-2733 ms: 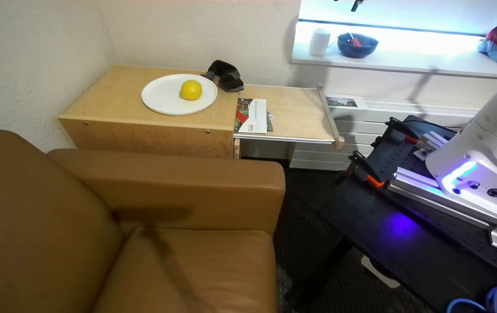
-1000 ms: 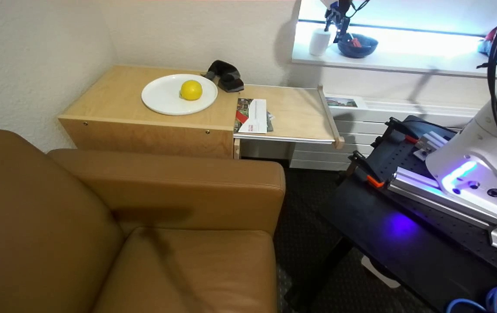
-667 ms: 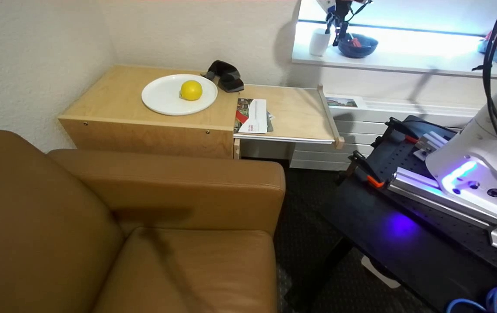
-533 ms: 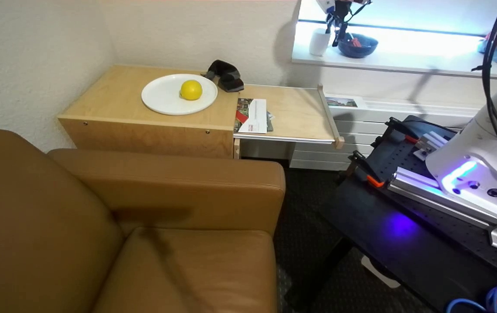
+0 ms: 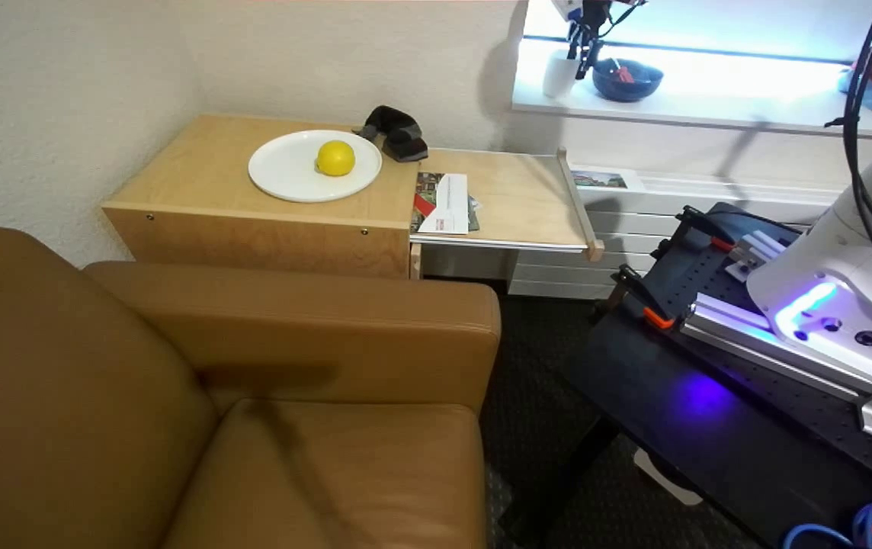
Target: Pick up the cup and place it on the slide
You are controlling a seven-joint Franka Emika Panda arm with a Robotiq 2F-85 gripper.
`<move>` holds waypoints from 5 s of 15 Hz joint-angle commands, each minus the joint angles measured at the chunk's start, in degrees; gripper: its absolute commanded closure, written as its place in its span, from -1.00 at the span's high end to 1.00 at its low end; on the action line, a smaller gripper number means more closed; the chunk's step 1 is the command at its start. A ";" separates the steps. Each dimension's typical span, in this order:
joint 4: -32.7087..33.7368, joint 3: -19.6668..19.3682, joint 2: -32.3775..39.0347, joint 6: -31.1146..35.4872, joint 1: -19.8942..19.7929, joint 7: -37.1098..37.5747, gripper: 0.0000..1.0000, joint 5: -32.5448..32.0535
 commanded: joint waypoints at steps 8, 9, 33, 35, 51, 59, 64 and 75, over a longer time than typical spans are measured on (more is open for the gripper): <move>2.25 1.42 -0.26 -2.05 -1.63 -0.49 -0.97 1.34; 2.37 1.45 -0.19 -2.12 -1.84 -0.50 -1.00 1.57; -11.85 1.76 -27.18 -39.02 -7.88 -44.85 -0.98 -0.03; -9.45 0.98 -23.66 -37.20 -6.70 -40.18 -0.90 -1.17; -29.28 8.87 -29.87 -19.31 6.99 -36.21 -0.98 -13.29; -40.80 9.13 -27.41 13.21 12.66 -21.05 -0.98 -19.03; -41.69 9.60 -26.64 12.49 12.84 -22.26 -0.90 -17.36; -38.36 12.68 -19.83 11.46 16.68 -24.25 -0.98 -15.86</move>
